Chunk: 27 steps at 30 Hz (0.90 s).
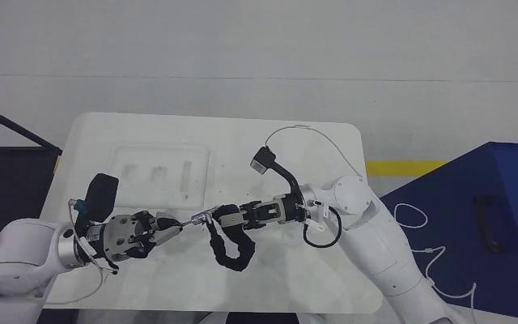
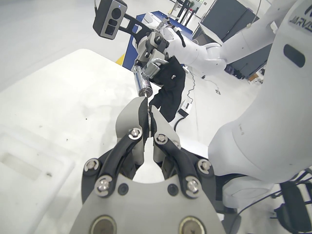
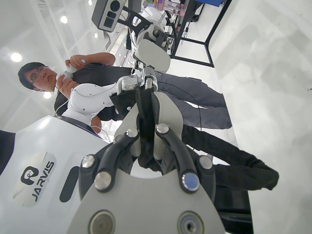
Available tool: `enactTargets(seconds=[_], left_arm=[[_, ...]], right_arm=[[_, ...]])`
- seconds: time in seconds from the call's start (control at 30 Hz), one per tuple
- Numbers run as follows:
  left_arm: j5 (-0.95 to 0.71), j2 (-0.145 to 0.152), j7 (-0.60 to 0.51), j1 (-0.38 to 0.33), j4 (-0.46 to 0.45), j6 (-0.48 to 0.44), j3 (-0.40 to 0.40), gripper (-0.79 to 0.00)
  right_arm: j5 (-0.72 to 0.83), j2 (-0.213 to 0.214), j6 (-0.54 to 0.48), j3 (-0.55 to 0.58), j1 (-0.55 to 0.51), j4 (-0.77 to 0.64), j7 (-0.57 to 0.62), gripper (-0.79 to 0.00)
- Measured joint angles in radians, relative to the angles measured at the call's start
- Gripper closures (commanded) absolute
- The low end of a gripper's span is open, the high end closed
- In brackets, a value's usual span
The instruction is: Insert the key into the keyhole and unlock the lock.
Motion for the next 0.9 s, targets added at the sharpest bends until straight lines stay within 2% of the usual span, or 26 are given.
enactTargets(seconds=[0.07, 0.4, 0.5, 0.7, 0.9], left_arm=[[0.074, -0.006, 0.050, 0.002, -0.019, 0.000, -0.003, 0.000], [0.069, -0.006, 0.045, 0.001, -0.021, 0.002, -0.003, 0.000], [0.167, -0.015, 0.088, -0.021, -0.074, 0.002, -0.027, 0.000], [0.584, -0.046, 0.331, -0.001, -0.195, 0.002, -0.026, 0.000], [1.037, -0.069, 0.696, 0.027, -0.210, 0.002, -0.008, 0.000]], right_arm=[[0.002, 0.000, 0.002, 0.000, 0.000, 0.000, 0.000, 0.000], [0.000, 0.000, 0.001, -0.001, -0.003, -0.003, -0.005, 0.000], [-0.002, 0.003, 0.006, 0.002, -0.021, -0.021, -0.031, 0.000], [0.024, 0.008, 0.001, 0.015, -0.028, -0.019, -0.029, 0.000], [0.033, 0.010, -0.004, 0.009, -0.025, -0.012, -0.028, 0.000]])
